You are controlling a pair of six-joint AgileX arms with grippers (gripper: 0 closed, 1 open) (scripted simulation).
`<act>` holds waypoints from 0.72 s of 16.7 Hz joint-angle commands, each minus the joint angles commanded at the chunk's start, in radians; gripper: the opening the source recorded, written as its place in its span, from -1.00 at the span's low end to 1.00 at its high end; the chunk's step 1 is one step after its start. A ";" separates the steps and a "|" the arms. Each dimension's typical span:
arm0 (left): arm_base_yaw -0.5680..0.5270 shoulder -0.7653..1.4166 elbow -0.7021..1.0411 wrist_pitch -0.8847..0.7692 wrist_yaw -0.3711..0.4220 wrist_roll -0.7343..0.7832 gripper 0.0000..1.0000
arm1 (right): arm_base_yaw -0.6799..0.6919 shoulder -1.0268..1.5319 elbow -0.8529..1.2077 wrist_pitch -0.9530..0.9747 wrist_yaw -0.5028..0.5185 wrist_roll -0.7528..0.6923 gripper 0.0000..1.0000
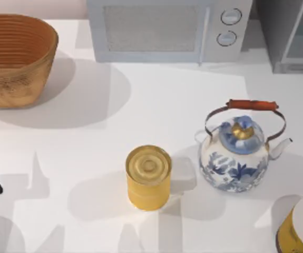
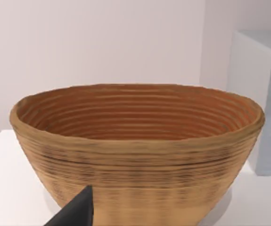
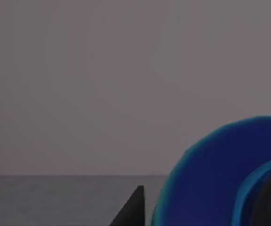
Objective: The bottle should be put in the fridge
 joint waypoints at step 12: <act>0.000 0.000 0.000 0.000 0.000 0.000 1.00 | 0.000 0.000 0.000 0.000 0.000 0.000 1.00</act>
